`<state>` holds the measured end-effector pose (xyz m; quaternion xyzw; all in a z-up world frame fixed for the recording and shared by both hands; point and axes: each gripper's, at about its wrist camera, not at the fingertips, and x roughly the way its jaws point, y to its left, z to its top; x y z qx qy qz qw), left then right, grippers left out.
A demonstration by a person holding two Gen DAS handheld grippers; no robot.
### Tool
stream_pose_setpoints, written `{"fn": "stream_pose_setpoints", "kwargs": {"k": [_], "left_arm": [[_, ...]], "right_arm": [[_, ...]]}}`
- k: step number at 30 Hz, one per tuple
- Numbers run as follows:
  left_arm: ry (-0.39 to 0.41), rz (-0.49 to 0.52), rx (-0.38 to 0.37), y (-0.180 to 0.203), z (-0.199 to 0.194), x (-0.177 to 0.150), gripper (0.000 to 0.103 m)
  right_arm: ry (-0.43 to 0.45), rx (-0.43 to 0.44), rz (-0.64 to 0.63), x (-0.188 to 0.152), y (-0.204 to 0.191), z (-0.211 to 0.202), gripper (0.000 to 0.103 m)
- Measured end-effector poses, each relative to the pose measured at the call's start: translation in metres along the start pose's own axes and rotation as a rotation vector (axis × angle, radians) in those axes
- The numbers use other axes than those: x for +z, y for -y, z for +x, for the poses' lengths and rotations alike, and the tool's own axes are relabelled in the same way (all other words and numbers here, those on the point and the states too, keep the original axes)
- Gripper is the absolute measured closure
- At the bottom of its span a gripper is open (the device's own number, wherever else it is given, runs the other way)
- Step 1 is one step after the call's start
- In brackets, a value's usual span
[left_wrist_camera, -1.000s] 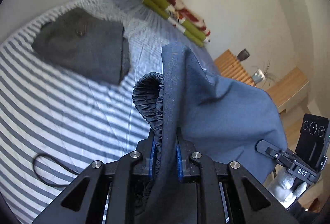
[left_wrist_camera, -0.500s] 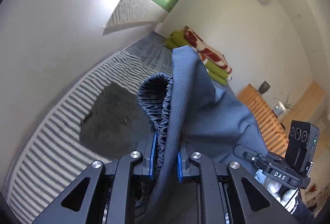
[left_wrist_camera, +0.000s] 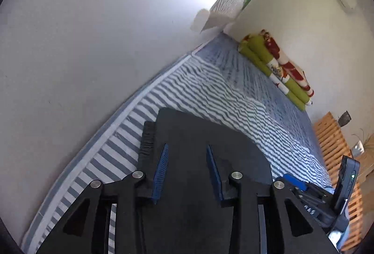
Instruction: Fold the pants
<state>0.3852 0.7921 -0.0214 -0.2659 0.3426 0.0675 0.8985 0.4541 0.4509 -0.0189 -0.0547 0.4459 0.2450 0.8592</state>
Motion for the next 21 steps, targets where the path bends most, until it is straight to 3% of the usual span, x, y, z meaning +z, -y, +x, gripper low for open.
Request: {"fn": "stream_pose_setpoints", "kwargs": {"k": [2, 4, 7, 8, 12, 14, 16, 18, 21], "left_arm": [[0.018, 0.049, 0.025, 0.004, -0.004, -0.001, 0.066], [0.012, 0.059, -0.013, 0.009, -0.008, -0.006, 0.066], [-0.001, 0.108, -0.07, 0.027, -0.013, -0.027, 0.066], [-0.021, 0.126, -0.072, 0.034, -0.011, -0.035, 0.066], [-0.127, 0.185, -0.055, 0.047, 0.01, -0.075, 0.066], [-0.173, 0.172, -0.037, 0.041, 0.017, -0.093, 0.066], [-0.222, 0.189, 0.008, 0.036, 0.019, -0.115, 0.066], [-0.242, 0.211, 0.065, 0.033, 0.014, -0.133, 0.066], [-0.262, 0.192, 0.081, 0.029, -0.002, -0.152, 0.066]], "right_arm": [[0.019, 0.033, 0.054, -0.01, 0.018, -0.006, 0.068], [0.037, 0.044, 0.096, -0.02, 0.031, -0.013, 0.067], [0.057, 0.195, 0.15, -0.042, 0.04, -0.027, 0.067], [0.061, 0.209, 0.143, -0.045, 0.036, -0.03, 0.067], [0.046, 0.213, 0.015, -0.067, -0.001, -0.033, 0.067], [-0.039, 0.194, -0.049, -0.09, -0.019, -0.022, 0.067], [-0.102, 0.116, -0.128, -0.119, -0.03, -0.016, 0.067], [-0.147, 0.088, -0.167, -0.142, -0.03, -0.019, 0.067], [-0.173, 0.096, -0.156, -0.167, -0.023, -0.041, 0.067]]}}
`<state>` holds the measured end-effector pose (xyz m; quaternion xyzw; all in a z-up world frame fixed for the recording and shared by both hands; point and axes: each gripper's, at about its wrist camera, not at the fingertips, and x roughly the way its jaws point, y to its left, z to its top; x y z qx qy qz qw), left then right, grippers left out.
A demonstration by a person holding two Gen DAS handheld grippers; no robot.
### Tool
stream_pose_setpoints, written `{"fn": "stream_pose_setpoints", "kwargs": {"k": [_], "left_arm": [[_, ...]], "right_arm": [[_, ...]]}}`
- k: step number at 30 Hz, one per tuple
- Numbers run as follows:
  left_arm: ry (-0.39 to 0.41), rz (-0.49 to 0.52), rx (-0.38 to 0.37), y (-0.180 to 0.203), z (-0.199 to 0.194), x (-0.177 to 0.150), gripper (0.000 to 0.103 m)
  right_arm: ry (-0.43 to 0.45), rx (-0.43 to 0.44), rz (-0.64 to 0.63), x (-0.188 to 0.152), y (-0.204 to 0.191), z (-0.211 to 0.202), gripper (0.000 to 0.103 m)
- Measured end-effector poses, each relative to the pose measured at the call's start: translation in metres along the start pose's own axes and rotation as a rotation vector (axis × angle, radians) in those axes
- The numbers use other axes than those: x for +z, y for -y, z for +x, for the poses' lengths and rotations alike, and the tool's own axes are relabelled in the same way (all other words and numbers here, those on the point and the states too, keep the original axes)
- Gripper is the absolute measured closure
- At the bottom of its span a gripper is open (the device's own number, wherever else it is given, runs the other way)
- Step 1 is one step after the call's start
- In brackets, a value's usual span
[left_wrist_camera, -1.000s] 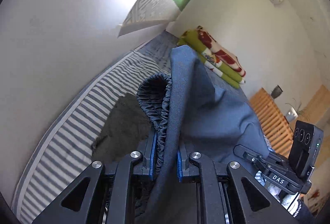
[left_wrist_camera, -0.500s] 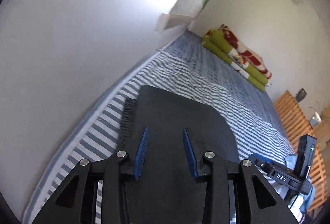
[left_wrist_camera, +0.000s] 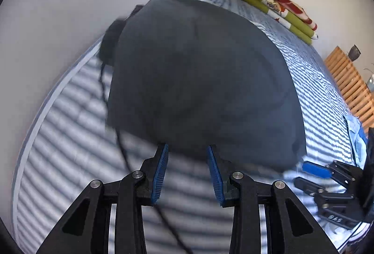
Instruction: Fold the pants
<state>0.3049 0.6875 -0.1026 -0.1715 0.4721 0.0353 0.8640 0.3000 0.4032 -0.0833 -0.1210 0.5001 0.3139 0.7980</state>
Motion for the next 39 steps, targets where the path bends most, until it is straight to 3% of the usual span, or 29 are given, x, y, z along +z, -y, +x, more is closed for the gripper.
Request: {"fn": "stream_pose_setpoints", "kwargs": {"k": [5, 8, 14, 16, 17, 22, 25, 28, 32, 36, 39], "left_arm": [[0.023, -0.029, -0.029, 0.022, -0.044, -0.04, 0.063], [0.047, 0.032, -0.01, 0.061, -0.08, -0.071, 0.05], [0.076, 0.037, -0.068, 0.129, -0.16, -0.135, 0.047], [0.1, 0.043, -0.08, 0.156, -0.188, -0.162, 0.037], [0.108, 0.054, -0.084, 0.17, -0.198, -0.173, 0.03], [0.202, 0.202, -0.013, 0.251, -0.26, -0.242, 0.027], [0.279, 0.196, -0.016, 0.281, -0.294, -0.284, 0.012], [0.327, 0.196, -0.008, 0.303, -0.316, -0.318, 0.008], [0.337, 0.202, 0.026, 0.321, -0.333, -0.349, 0.0], [0.319, 0.243, 0.061, 0.327, -0.336, -0.371, 0.0], [0.289, 0.23, 0.036, 0.325, -0.339, -0.385, 0.0]], "right_arm": [[0.04, 0.007, 0.04, -0.042, 0.0, -0.065, 0.067], [0.079, -0.016, 0.027, -0.069, -0.003, -0.107, 0.067], [0.158, -0.059, 0.044, -0.124, -0.006, -0.184, 0.067], [0.189, -0.075, 0.07, -0.147, -0.003, -0.211, 0.067], [0.204, -0.084, 0.075, -0.157, -0.003, -0.222, 0.067], [0.287, -0.151, 0.097, -0.219, 0.0, -0.278, 0.063], [0.309, -0.178, 0.121, -0.253, 0.008, -0.3, 0.06], [0.313, -0.197, 0.152, -0.283, 0.015, -0.315, 0.058], [0.309, -0.213, 0.175, -0.316, 0.02, -0.33, 0.058], [0.324, -0.195, 0.221, -0.344, 0.022, -0.344, 0.057], [0.319, -0.186, 0.241, -0.359, 0.02, -0.348, 0.057]]}}
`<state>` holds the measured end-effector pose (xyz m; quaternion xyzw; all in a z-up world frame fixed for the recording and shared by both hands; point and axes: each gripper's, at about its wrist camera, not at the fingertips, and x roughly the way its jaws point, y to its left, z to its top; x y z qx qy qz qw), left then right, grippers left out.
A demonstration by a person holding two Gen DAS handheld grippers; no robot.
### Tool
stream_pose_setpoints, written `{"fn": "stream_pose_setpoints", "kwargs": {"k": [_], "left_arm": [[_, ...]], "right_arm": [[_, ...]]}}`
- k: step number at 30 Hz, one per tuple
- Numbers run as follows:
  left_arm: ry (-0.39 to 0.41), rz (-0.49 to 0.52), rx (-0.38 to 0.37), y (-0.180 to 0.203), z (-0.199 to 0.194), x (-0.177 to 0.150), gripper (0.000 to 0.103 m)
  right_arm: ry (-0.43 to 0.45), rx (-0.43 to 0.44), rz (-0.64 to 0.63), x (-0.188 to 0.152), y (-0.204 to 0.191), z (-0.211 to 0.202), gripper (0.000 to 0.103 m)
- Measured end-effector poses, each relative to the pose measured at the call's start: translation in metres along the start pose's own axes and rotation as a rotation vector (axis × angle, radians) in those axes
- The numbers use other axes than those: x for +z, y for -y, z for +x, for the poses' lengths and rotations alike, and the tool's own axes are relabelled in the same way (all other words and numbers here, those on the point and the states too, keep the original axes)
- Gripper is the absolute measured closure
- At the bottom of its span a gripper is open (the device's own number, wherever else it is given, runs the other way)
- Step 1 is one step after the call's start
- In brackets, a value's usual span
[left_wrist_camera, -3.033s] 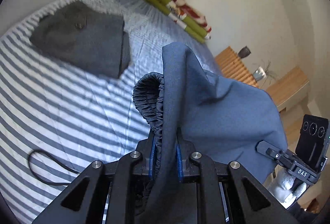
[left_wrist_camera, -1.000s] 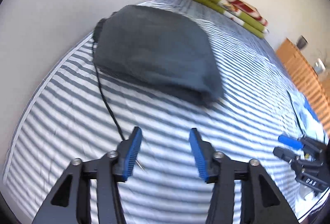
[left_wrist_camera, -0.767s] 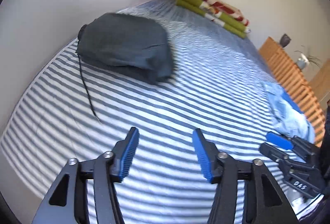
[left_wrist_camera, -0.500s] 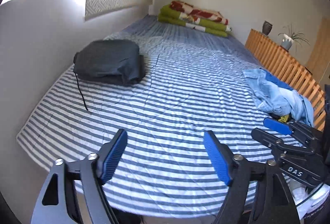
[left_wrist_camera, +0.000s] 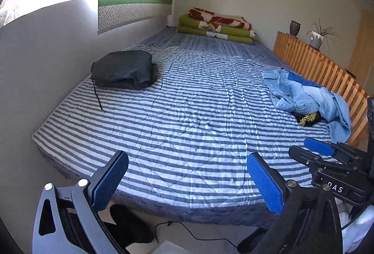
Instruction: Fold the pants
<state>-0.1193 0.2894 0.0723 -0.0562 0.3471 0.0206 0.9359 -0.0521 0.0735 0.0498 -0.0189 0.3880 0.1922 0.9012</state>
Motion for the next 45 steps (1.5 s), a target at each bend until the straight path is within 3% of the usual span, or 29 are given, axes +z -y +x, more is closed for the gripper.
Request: {"fn": "stream_pose_setpoints", "kwargs": {"k": [5, 11, 24, 45], "left_arm": [[-0.032, -0.02, 0.008, -0.002, 0.002, -0.011, 0.0], [-0.043, -0.074, 0.044, -0.018, 0.015, -0.008, 0.0], [-0.091, -0.016, 0.065, -0.022, 0.056, 0.014, 0.0], [-0.111, -0.008, 0.049, -0.013, 0.078, 0.015, 0.0]], "right_arm": [[0.001, -0.039, -0.022, -0.009, -0.004, -0.008, 0.057], [-0.014, -0.016, -0.054, -0.003, -0.013, 0.003, 0.056], [-0.025, -0.052, 0.047, 0.001, 0.001, 0.027, 0.056], [-0.057, -0.073, 0.043, 0.0, 0.008, 0.039, 0.056]]}}
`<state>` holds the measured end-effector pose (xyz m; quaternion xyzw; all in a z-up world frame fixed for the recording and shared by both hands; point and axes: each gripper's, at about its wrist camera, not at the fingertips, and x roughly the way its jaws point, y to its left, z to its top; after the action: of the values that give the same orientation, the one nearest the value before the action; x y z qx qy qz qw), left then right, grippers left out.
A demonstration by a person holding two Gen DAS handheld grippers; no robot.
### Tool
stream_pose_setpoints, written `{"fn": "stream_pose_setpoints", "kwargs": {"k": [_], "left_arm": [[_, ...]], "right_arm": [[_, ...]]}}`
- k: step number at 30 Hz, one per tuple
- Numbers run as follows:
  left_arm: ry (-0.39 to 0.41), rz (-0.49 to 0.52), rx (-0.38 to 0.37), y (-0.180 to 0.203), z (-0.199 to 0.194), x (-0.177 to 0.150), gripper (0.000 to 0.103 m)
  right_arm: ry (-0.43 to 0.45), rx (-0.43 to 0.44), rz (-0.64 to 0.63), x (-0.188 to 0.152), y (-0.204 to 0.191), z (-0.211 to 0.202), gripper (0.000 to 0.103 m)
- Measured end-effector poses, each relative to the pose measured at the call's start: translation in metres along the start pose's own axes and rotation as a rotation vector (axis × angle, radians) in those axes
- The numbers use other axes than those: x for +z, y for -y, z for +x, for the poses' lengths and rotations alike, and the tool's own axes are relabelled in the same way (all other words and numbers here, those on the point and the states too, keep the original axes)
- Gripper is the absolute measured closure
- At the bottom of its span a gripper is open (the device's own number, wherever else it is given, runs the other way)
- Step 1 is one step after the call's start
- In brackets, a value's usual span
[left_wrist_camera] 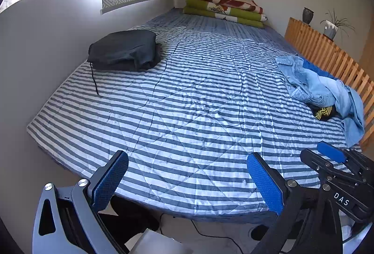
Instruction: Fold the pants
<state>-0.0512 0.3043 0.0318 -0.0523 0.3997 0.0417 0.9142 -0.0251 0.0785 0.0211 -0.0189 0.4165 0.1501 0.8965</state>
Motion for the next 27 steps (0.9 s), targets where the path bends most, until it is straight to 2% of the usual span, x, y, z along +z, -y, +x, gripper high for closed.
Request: {"fn": "stream_pose_setpoints", "kwargs": {"k": [27], "left_arm": [[-0.011, -0.016, 0.005, -0.008, 0.007, -0.004, 0.0]], "right_arm": [[-0.023, -0.004, -0.01, -0.002, -0.003, 0.007, 0.056]]}}
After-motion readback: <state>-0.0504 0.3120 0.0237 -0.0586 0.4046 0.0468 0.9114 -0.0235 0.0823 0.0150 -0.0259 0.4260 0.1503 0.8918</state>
